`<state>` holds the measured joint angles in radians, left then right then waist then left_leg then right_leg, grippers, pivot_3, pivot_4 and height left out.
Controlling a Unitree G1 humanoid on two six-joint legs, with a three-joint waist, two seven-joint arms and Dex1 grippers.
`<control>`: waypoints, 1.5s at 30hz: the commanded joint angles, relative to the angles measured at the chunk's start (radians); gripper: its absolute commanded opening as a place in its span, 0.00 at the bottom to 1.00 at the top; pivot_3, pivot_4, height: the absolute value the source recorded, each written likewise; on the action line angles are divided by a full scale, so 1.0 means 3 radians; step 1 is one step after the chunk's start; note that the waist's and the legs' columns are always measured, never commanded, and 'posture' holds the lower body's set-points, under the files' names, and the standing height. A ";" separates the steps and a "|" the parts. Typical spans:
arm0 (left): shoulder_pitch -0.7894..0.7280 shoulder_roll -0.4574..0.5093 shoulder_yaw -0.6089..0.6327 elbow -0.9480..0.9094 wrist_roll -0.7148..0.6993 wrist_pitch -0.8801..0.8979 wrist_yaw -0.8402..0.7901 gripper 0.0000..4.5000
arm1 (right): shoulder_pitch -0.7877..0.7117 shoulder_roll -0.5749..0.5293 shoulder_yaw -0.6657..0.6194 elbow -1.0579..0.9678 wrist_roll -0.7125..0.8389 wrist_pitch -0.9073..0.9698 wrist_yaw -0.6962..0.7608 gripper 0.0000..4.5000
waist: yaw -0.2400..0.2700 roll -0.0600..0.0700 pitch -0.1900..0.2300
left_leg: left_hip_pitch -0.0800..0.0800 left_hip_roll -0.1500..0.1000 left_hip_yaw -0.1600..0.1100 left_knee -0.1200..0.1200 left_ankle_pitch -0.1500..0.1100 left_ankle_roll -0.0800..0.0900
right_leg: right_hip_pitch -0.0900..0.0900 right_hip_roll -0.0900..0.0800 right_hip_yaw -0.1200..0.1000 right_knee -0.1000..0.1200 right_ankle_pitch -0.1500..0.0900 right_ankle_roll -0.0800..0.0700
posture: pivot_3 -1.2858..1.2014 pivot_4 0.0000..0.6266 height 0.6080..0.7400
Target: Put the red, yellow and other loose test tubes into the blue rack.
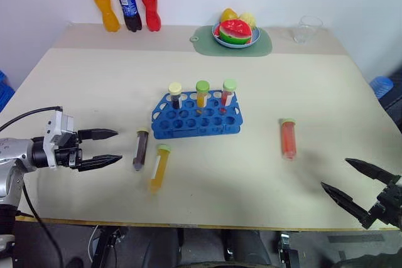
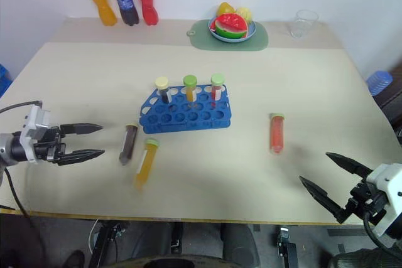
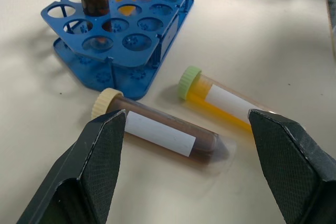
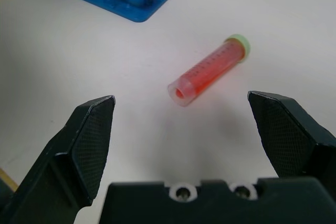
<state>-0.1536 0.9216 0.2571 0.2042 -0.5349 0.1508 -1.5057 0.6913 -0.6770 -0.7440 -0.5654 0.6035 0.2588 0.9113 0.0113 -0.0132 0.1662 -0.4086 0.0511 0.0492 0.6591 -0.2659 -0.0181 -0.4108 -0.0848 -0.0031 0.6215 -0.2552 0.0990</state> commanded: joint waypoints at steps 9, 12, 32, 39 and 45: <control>-0.0147 -0.0022 0.0004 -0.0127 -0.0119 0.0144 -0.0032 0.85 | -0.0153 0.0002 0.0027 -0.0093 -0.0015 0.0009 -0.0105 1.00 | 0.0001 0.0000 0.0000 | 0.0000 -0.0007 0.0006 -0.0016 0.0001 0.0001 | 0.0001 0.0002 0.0000 -0.0012 0.0000 0.0000 | 0.52 0.24 1.00; -0.0208 -0.0042 -0.0044 -0.0202 -0.0184 0.0184 -0.0151 0.85 | -0.0256 -0.0032 0.0048 -0.0099 0.0038 0.0079 -0.0156 1.00 | 0.0002 -0.0001 0.0000 | 0.0000 -0.0008 0.0009 -0.0015 0.0001 0.0001 | 0.0001 0.0006 0.0000 -0.0012 0.0001 0.0000 | 0.52 0.24 1.00; -0.0570 -0.0498 -0.0597 -0.0693 -0.0166 0.0115 -0.0196 0.85 | -0.3747 -0.0653 0.1422 0.0916 0.0592 0.4213 -0.1974 1.00 | -0.0013 0.0000 0.0003 | -0.0007 -0.0010 0.0007 -0.0005 0.0002 0.0003 | -0.0002 0.0014 0.0001 -0.0007 0.0003 -0.0003 | 0.52 0.24 1.00; -0.0391 -0.0515 -0.0602 -0.0956 -0.0231 0.0191 -0.0081 0.85 | -0.4559 -0.0191 0.1719 0.1917 0.0304 0.4519 -0.2315 1.00 | -0.0020 0.0001 0.0003 | -0.0014 -0.0011 0.0008 -0.0006 0.0001 0.0005 | -0.0008 0.0014 0.0000 -0.0006 0.0004 -0.0001 | 0.52 0.24 1.00; -0.0207 -0.0473 -0.0531 -0.1168 -0.0274 0.0237 0.0012 0.85 | -0.4735 -0.0105 0.2127 0.2448 -0.0100 0.4371 -0.2294 1.00 | -0.0032 0.0000 0.0002 | -0.0019 -0.0011 0.0009 -0.0005 0.0001 0.0005 | -0.0014 0.0015 0.0000 -0.0001 0.0005 0.0001 | 0.52 0.24 1.00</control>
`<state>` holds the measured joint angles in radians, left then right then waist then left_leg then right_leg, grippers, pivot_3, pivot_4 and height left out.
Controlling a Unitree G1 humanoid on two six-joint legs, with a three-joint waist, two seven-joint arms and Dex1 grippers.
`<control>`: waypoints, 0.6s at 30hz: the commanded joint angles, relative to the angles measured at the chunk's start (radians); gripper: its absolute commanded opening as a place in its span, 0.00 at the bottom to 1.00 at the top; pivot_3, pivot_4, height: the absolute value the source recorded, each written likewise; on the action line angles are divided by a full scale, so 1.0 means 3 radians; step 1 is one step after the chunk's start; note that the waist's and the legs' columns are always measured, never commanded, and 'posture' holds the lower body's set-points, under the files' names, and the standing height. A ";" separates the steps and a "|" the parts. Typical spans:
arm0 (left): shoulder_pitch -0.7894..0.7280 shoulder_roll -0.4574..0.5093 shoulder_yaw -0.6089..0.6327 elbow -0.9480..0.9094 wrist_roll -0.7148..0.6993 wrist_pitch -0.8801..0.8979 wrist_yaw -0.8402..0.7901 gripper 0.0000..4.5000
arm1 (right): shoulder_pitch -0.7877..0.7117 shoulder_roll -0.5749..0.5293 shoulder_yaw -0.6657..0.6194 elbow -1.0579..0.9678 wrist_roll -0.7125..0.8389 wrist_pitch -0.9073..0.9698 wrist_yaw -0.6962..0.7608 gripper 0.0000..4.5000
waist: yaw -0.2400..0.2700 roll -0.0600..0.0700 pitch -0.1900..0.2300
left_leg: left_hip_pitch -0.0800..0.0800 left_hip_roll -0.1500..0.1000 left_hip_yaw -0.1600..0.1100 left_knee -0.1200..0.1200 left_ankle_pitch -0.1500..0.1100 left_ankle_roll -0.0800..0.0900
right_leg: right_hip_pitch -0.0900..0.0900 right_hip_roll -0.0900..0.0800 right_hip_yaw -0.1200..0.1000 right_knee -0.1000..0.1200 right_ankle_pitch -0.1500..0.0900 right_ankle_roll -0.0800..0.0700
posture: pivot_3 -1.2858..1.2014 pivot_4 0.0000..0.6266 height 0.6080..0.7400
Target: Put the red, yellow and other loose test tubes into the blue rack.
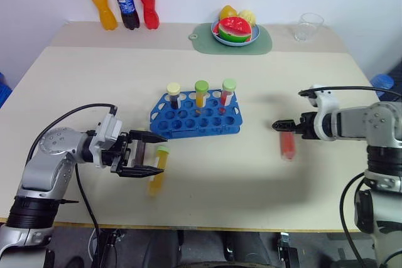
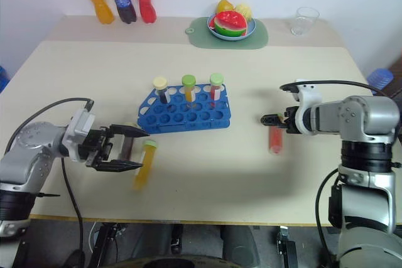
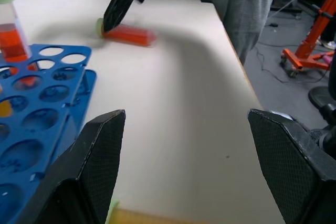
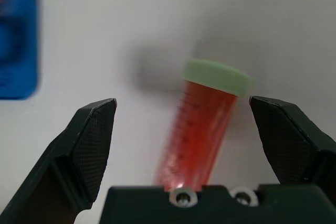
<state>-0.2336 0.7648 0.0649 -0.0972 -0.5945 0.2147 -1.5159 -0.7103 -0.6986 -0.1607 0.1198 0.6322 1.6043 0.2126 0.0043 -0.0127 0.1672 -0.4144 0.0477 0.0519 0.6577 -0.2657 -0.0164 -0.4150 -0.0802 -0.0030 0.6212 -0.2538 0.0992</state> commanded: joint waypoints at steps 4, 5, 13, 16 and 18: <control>0.0158 0.0078 0.0159 -0.0267 -0.0121 0.0071 0.0127 0.86 | -0.0049 -0.0074 0.0474 0.0308 -0.0360 -0.0324 0.0213 0.71 | -0.0051 -0.0009 -0.0006 | 0.0002 0.0001 -0.0003 0.0009 0.0000 0.0000 | 0.0005 0.0001 0.0000 0.0005 0.0000 -0.0001 | 0.52 0.24 1.00; 0.0178 0.0081 0.0168 -0.0286 -0.0126 0.0079 0.0144 0.86 | -0.0047 -0.0080 0.0521 0.0299 -0.0373 -0.0349 0.0265 0.58 | -0.0061 -0.0009 -0.0006 | 0.0002 0.0001 -0.0003 0.0012 0.0000 0.0000 | 0.0006 0.0001 -0.0001 0.0005 -0.0001 -0.0001 | 0.52 0.24 1.00; 0.0217 0.0078 0.0171 -0.0323 -0.0149 0.0117 0.0220 0.86 | 0.0362 -0.0363 0.0671 -0.0429 -0.0485 -0.1073 0.0803 0.18 | -0.0063 -0.0009 -0.0006 | 0.0008 0.0001 -0.0004 0.0013 0.0000 0.0000 | 0.0006 0.0001 0.0000 0.0018 -0.0001 -0.0001 | 0.52 0.24 1.00; 0.0196 0.0058 0.0147 -0.0284 -0.0125 0.0094 0.0223 0.86 | 0.0804 -0.0258 0.0138 -0.1164 -0.0267 -0.1775 0.1097 0.18 | -0.0050 -0.0010 -0.0004 | 0.0007 0.0001 -0.0008 0.0012 -0.0001 0.0001 | 0.0006 0.0002 -0.0002 0.0019 -0.0002 0.0001 | 0.52 0.24 1.00; 0.0185 0.0044 0.0146 -0.0264 -0.0133 0.0097 0.0230 0.86 | 0.1009 -0.0147 -0.0084 -0.1483 -0.0179 -0.2087 0.1203 0.18 | -0.0067 -0.0008 -0.0002 | 0.0006 0.0001 -0.0005 0.0012 -0.0001 0.0001 | 0.0004 0.0002 -0.0001 0.0020 -0.0001 0.0004 | 0.52 0.24 1.00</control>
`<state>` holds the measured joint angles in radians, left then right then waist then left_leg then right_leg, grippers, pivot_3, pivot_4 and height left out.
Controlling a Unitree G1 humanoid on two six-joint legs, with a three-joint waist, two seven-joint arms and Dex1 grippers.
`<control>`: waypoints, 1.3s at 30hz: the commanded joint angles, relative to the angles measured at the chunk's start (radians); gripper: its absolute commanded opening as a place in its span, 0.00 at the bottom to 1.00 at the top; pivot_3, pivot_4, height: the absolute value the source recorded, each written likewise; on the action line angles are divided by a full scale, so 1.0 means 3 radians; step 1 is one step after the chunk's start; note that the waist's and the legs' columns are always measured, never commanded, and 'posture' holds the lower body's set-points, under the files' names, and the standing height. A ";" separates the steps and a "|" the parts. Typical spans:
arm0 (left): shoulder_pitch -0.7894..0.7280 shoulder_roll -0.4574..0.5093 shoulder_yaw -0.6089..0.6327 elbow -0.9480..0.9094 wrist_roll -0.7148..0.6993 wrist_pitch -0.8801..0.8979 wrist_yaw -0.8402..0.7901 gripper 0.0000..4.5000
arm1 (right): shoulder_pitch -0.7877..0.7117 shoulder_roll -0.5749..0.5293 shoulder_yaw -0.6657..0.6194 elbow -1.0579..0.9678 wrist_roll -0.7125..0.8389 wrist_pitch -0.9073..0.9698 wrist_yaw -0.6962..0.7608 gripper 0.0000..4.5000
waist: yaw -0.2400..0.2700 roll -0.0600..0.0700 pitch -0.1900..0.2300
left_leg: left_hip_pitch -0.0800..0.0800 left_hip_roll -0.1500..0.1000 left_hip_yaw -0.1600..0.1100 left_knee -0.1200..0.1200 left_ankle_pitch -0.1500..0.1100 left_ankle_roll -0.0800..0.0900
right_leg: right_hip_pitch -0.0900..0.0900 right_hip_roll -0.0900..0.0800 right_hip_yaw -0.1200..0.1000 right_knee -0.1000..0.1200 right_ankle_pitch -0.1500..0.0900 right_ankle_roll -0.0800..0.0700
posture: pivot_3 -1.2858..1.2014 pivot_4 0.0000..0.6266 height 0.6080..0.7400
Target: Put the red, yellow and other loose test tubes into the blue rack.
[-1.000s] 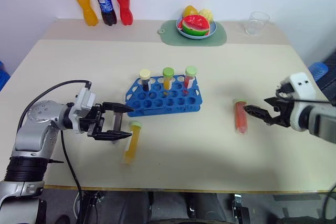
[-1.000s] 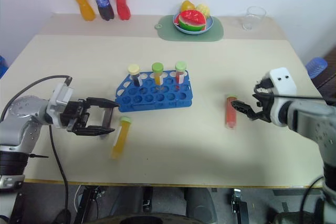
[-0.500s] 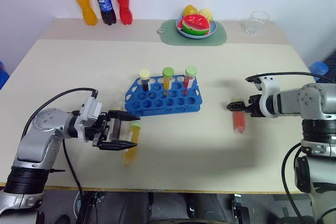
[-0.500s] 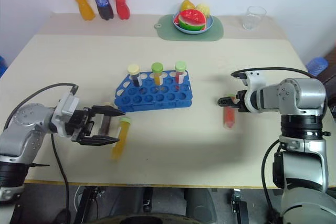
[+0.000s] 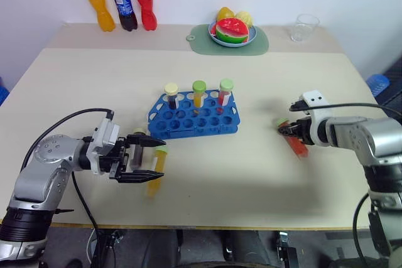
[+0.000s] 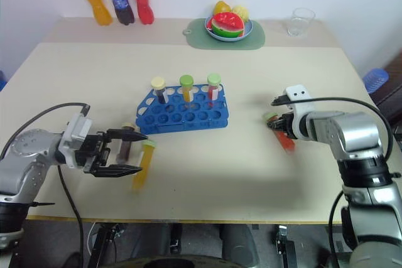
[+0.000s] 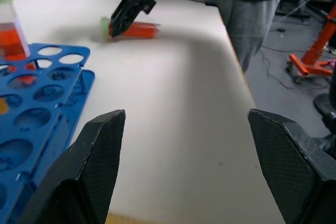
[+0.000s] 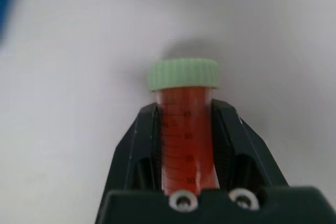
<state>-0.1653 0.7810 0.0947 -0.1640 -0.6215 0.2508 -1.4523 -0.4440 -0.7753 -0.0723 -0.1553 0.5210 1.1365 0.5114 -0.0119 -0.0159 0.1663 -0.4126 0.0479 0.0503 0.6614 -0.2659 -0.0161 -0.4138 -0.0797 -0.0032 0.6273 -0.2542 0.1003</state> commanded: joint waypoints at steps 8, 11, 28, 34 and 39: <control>-0.0140 -0.0286 0.0049 0.0112 -0.0052 -0.0020 0.0277 0.86 | 0.0781 0.0864 -0.0385 -0.1605 -0.0148 -0.1996 0.0038 0.18 | -0.0003 0.0005 0.0004 | 0.0004 0.0005 -0.0001 0.0000 0.0000 0.0000 | -0.0002 0.0007 0.0001 0.0009 0.0000 0.0007 | 0.52 0.24 1.00; -0.0181 -0.0374 -0.0028 0.0171 0.0076 -0.0132 0.0334 0.86 | 0.0765 0.1191 -0.0013 -0.1415 -0.0469 -0.2509 -0.0086 0.18 | -0.0004 0.0005 0.0004 | 0.0004 0.0004 -0.0001 0.0003 0.0000 0.0000 | 0.0001 0.0006 0.0001 0.0008 -0.0003 0.0000 | 0.52 0.24 1.00; 0.0001 -0.0343 0.0128 -0.0094 -0.0020 0.0003 0.0559 0.86 | 0.0298 0.2025 0.0541 0.0321 -0.1117 -0.4191 -0.0096 0.18 | -0.0014 0.0008 0.0006 | 0.0008 0.0004 0.0000 0.0002 0.0000 -0.0001 | 0.0002 0.0006 0.0002 0.0012 -0.0003 0.0000 | 0.52 0.24 1.00; 0.0127 -0.0297 0.0214 -0.0247 -0.0066 0.0048 0.0666 0.86 | 0.0258 0.2193 0.0566 0.0645 -0.1120 -0.4399 -0.0075 0.18 | -0.0017 0.0009 0.0006 | 0.0008 0.0004 0.0000 0.0002 0.0001 -0.0001 | 0.0002 0.0005 0.0002 0.0012 -0.0003 0.0000 | 0.52 0.24 1.00; 0.0161 -0.0271 0.0249 -0.0286 -0.0087 0.0072 0.0706 0.86 | 0.0192 0.2308 0.0546 0.0997 -0.1143 -0.4610 -0.0068 0.18 | -0.0021 0.0009 0.0006 | 0.0010 0.0004 0.0000 0.0002 0.0001 -0.0001 | 0.0003 0.0005 0.0002 0.0013 -0.0002 0.0000 | 0.52 0.24 1.00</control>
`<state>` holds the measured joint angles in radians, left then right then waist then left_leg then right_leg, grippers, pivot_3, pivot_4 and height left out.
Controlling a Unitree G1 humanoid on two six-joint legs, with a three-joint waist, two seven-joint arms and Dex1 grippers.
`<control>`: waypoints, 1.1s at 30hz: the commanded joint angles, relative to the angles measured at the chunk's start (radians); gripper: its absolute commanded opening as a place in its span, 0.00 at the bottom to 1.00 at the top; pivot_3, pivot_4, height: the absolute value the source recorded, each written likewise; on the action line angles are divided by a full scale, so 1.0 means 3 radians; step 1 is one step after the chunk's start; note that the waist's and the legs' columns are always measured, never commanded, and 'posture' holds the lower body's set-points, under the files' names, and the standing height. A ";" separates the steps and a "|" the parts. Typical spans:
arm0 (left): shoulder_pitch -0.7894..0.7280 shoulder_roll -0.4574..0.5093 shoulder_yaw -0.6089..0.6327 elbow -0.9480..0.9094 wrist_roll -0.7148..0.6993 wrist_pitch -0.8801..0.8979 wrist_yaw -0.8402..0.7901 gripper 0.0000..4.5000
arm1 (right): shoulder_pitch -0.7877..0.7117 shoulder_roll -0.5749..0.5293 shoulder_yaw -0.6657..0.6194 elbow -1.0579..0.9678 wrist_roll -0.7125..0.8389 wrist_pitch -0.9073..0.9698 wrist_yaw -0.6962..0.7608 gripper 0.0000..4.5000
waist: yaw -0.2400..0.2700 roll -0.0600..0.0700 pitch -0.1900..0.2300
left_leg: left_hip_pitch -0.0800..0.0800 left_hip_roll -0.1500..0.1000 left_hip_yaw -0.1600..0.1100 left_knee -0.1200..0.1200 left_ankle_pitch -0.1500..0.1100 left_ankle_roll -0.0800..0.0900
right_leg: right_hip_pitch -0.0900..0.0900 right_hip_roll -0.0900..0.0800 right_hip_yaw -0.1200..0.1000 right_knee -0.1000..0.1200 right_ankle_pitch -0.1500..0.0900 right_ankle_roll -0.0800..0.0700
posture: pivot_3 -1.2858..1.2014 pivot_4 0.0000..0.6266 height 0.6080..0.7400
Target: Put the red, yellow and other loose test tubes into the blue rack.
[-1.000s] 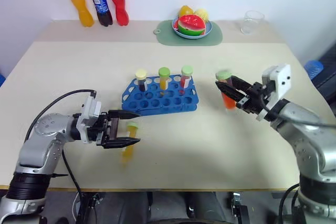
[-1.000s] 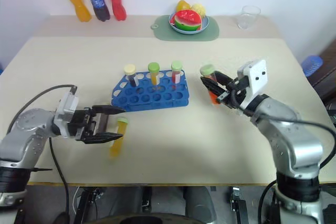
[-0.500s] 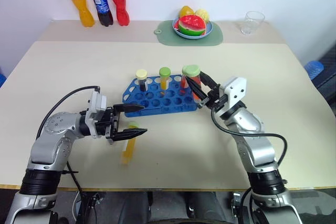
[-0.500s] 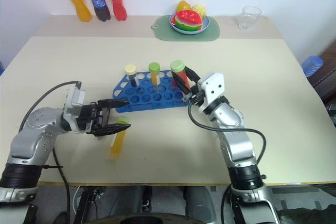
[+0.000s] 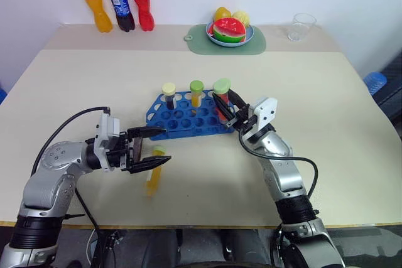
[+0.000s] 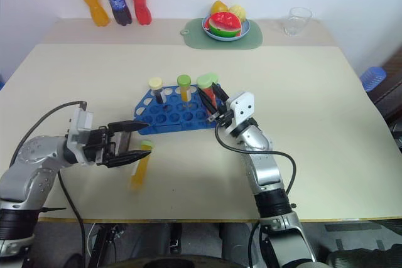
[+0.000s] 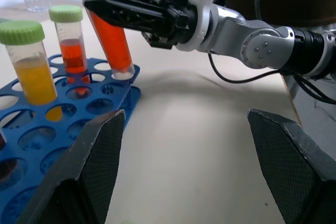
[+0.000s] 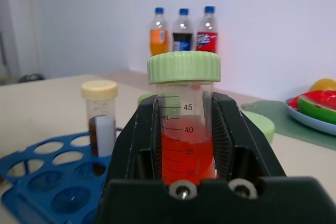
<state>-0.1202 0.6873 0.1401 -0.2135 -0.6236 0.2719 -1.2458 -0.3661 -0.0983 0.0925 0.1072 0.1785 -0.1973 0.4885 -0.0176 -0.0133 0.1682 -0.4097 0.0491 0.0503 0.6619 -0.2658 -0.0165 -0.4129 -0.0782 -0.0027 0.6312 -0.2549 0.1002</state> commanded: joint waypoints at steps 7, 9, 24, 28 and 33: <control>-0.0001 0.0077 0.0110 -0.0141 -0.0105 0.0041 0.0038 0.86 | -0.0084 0.0070 -0.0045 0.0459 -0.0009 -0.0414 0.0011 0.18 | -0.0004 0.0000 0.0000 | 0.0003 0.0000 0.0000 0.0000 0.0000 0.0000 | 0.0002 0.0000 0.0000 0.0001 0.0000 0.0000 | 0.52 0.24 1.00; -0.0012 0.0094 0.0107 -0.0140 -0.0117 0.0049 0.0042 0.86 | -0.0019 0.0044 -0.0050 0.0411 0.0018 -0.0407 0.0028 0.18 | -0.0002 0.0000 0.0000 | 0.0004 0.0000 0.0000 0.0000 0.0000 0.0000 | 0.0003 -0.0001 0.0000 0.0001 0.0000 0.0000 | 0.52 0.24 1.00; -0.0118 0.0068 0.0028 -0.0058 -0.0104 0.0049 0.0008 0.86 | 0.0081 0.0016 -0.0032 0.0254 -0.0029 -0.0356 -0.0015 0.18 | -0.0008 0.0000 -0.0001 | 0.0007 -0.0001 0.0000 -0.0001 0.0000 0.0000 | 0.0006 -0.0002 0.0000 0.0001 0.0000 -0.0001 | 0.52 0.24 1.00; -0.0103 0.0074 0.0036 -0.0079 -0.0113 0.0057 0.0012 0.86 | -0.0046 0.0098 -0.0027 0.0446 -0.0034 -0.0450 0.0001 0.18 | -0.0007 0.0000 -0.0001 | 0.0008 0.0000 0.0000 0.0000 0.0000 0.0000 | 0.0006 -0.0001 0.0000 0.0001 0.0000 -0.0001 | 0.52 0.24 1.00; -0.0057 0.0081 0.0071 -0.0123 -0.0130 0.0071 0.0035 0.86 | -0.0058 0.0113 -0.0012 0.0511 0.0054 -0.0425 0.0124 0.18 | -0.0014 0.0000 -0.0001 | 0.0008 0.0000 0.0001 -0.0001 0.0000 0.0000 | 0.0006 -0.0002 0.0000 0.0001 0.0000 -0.0001 | 0.52 0.24 1.00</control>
<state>-0.1401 0.7070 0.1393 -0.2189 -0.6435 0.2961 -1.2373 -0.3735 -0.0719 0.0799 0.2607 0.1763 -0.3349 0.5028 -0.0217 -0.0132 0.1680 -0.4073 0.0492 0.0505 0.6618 -0.2658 -0.0166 -0.4111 -0.0787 -0.0027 0.6316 -0.2550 0.1000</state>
